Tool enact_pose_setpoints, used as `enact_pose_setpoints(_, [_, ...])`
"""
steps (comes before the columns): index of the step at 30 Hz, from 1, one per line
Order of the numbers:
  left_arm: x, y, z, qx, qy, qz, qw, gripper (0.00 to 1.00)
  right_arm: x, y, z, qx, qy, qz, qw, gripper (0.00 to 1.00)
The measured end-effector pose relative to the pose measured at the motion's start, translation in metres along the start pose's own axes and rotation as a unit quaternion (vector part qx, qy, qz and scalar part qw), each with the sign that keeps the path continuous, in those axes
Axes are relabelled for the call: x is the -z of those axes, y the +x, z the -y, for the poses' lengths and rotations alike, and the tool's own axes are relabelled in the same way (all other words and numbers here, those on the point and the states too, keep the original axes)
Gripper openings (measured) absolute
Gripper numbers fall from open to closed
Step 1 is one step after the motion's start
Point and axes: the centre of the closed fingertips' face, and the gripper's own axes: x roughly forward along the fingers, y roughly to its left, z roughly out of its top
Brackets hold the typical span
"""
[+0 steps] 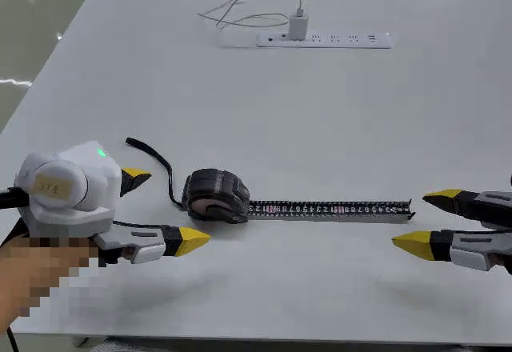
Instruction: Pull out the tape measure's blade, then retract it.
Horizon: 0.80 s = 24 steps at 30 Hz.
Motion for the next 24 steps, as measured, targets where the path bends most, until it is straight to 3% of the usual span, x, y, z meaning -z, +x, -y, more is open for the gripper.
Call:
enact_pose_setpoints(4, [0.008, -0.010, 0.002, -0.026, -0.005, -0.013, 0.9996, 0.85, 0.000, -0.007, -0.004, 0.026, 0.003, 0.007, 0.9996, 0.58])
enact_pose_setpoints(9, [0.009, -0.021, 0.003, -0.051, -0.038, 0.001, 0.9980, 0.95, -0.003, -0.017, -0.013, 0.041, 0.011, 0.019, 0.9989, 0.64])
enact_pose_setpoints(11, [0.008, -0.024, 0.004, -0.054, -0.046, 0.005, 0.9975, 0.99, -0.002, -0.019, -0.017, 0.043, 0.012, 0.020, 0.9988, 0.68])
enact_pose_setpoints(24, [0.000, -0.047, 0.019, -0.052, -0.076, 0.035, 0.9951, 0.99, -0.004, -0.041, -0.034, 0.073, 0.015, 0.035, 0.9966, 0.83])
